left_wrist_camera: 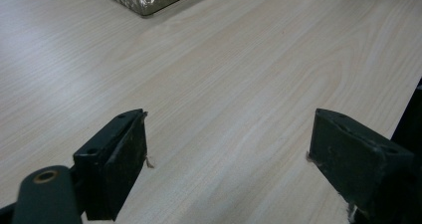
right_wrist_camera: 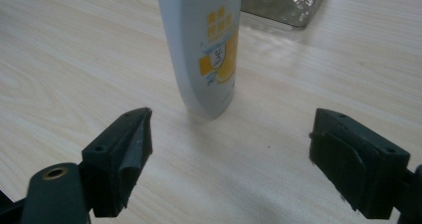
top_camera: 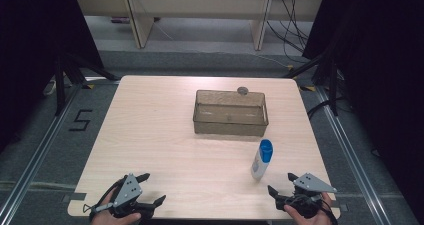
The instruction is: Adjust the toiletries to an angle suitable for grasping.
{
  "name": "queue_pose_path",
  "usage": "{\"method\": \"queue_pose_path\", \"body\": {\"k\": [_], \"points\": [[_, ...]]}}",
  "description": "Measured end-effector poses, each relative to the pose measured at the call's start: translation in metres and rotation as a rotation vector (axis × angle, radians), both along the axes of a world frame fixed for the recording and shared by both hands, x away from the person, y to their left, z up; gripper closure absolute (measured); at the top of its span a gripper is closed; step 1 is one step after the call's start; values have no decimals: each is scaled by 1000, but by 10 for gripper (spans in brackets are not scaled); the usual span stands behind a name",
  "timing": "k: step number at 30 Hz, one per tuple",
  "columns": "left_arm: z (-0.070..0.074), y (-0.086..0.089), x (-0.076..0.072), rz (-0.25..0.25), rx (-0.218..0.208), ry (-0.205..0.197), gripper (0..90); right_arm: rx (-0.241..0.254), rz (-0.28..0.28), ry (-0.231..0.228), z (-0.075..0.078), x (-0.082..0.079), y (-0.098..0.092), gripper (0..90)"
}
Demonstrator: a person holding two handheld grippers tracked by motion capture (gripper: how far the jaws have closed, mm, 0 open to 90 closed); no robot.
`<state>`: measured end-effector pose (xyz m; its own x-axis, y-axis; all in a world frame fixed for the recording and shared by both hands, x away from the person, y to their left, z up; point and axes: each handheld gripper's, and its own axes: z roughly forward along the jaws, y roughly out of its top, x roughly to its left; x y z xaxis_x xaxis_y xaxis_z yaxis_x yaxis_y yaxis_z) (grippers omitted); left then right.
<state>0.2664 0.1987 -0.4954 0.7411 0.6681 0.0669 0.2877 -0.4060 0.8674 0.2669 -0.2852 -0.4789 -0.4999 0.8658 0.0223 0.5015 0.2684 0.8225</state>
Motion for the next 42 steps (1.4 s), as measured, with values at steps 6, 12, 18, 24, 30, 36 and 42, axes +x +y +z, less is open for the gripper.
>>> {"method": "queue_pose_path", "body": {"k": [6,12,18,24,30,36,42], "points": [[0,0,0,0,-2,1,146,7,1,7,1,0,0,190],[0,0,0,4,7,1,146,10,8,-10,3,-1,2,198],[0,0,1,2,6,3,146,16,27,-23,5,-1,4,198],[0,0,1,-2,8,4,146,42,35,-24,10,-2,13,187],[0,0,1,2,15,6,146,29,60,-34,12,2,22,183],[0,0,0,0,20,9,146,31,57,-49,15,4,26,181],[0,-1,0,3,13,11,146,35,64,-52,16,7,31,179]]}}
